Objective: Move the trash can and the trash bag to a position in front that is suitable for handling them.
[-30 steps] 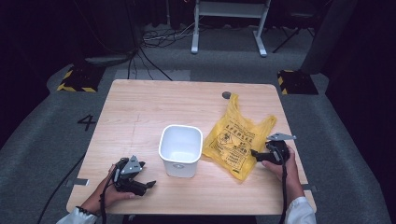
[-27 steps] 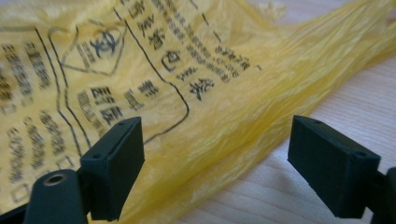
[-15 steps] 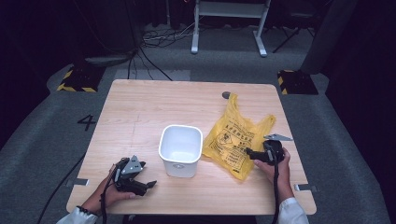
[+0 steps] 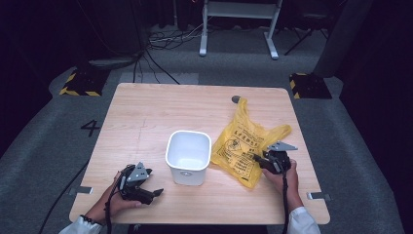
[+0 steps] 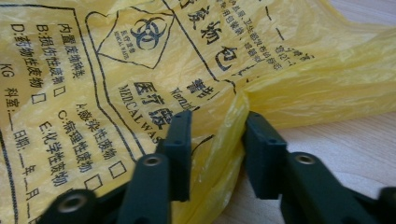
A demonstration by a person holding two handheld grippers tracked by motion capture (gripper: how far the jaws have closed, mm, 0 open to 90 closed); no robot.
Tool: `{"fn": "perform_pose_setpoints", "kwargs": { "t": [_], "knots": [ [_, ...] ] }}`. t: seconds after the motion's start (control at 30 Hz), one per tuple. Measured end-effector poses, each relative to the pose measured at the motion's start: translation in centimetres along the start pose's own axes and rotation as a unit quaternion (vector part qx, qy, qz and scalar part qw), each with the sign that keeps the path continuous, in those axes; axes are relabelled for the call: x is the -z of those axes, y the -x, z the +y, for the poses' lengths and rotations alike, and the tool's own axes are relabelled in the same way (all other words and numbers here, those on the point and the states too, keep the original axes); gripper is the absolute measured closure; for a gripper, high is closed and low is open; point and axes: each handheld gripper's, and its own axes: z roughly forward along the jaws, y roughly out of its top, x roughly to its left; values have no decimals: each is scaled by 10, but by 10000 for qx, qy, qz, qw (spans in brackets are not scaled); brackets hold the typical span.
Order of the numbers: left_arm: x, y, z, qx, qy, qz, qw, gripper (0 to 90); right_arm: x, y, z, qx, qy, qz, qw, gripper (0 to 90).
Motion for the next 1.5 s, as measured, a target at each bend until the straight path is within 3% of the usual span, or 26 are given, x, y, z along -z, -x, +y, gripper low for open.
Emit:
{"fn": "perform_pose_setpoints", "kwargs": {
  "t": [0.2, 0.4, 1.5],
  "knots": [
    [-5, -1, 5, -20, -5, -47, 10000, 147, 1, 6, -3, -121, 91, 191, 9997, 823],
    [-5, -1, 5, -1, 3, -20, 10000, 148, 1, 8, -4, -206, 133, 274, 9993, 865],
    [-4, -1, 4, -51, -3, -56, 10000, 149, 4, 14, -6, -441, 264, 538, 9972, 897]
  ]
}}
